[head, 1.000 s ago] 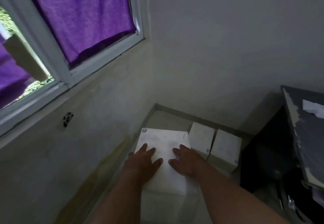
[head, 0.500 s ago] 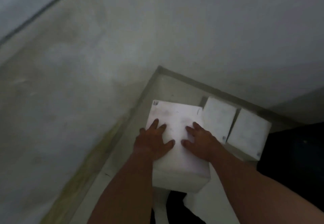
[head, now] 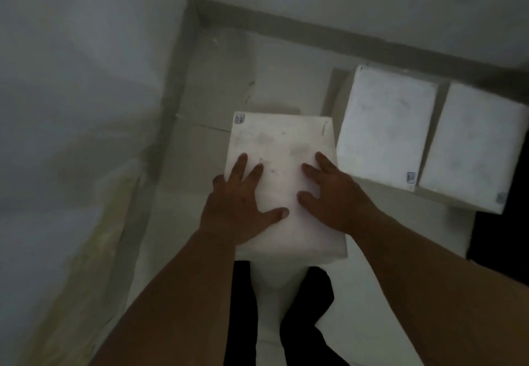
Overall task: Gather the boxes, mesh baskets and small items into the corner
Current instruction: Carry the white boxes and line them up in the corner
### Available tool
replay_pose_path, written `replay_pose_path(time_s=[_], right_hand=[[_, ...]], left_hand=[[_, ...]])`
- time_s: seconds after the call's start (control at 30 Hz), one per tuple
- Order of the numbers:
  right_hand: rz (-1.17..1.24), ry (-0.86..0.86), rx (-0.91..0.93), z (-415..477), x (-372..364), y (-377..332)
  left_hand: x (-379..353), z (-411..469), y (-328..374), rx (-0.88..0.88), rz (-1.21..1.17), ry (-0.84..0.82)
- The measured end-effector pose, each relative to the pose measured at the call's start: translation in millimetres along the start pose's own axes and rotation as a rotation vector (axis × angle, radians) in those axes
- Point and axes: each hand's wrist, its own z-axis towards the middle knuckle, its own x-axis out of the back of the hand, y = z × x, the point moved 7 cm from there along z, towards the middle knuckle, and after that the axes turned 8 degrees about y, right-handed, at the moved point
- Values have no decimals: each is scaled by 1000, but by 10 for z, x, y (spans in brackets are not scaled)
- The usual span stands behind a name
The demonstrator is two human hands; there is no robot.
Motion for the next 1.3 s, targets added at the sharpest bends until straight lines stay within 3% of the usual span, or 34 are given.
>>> replay_pose_path(time_s=[0.23, 0.47, 0.83, 0.97, 1.13, 1.3], right_hand=[[76, 57, -12, 681, -422, 315], [91, 42, -54, 791, -717, 517], [9, -203, -148, 694, -870, 589], [-65, -154, -91, 523, -502, 254], [-123, 30, 55, 141, 506, -397], [-111, 335, 211, -461, 1711, -1073]], left_hand=[[-443, 818, -154, -85, 3, 29], [-793, 1023, -195, -144, -31, 42], [-1106, 879, -215, -106, 53, -226], [-674, 713, 16, -169, 120, -174], [565, 393, 535, -300, 176, 64], [1904, -137, 1026, -411, 97, 365]])
